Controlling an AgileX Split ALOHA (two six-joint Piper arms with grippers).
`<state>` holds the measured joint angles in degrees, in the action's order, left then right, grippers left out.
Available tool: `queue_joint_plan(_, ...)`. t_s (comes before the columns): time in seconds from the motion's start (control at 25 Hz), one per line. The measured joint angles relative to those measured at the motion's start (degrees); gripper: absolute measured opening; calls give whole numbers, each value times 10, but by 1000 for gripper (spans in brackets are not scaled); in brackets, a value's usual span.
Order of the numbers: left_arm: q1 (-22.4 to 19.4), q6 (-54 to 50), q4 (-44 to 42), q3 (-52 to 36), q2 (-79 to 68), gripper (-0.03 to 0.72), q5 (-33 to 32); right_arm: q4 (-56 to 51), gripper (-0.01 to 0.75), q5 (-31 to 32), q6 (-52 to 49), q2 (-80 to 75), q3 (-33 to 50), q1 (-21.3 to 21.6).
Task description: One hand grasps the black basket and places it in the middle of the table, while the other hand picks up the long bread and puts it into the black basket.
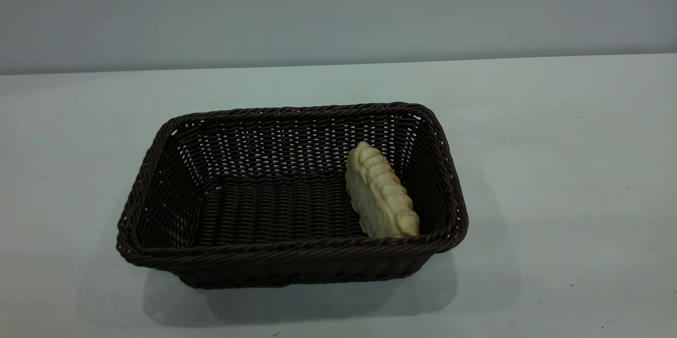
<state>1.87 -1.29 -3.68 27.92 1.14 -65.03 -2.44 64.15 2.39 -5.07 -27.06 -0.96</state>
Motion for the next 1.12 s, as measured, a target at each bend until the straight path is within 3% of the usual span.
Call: queue_joint_plan(1.12, 0, 0, 11, 0, 0, 531, 0, 0, 401, 0, 0, 0, 0, 0)
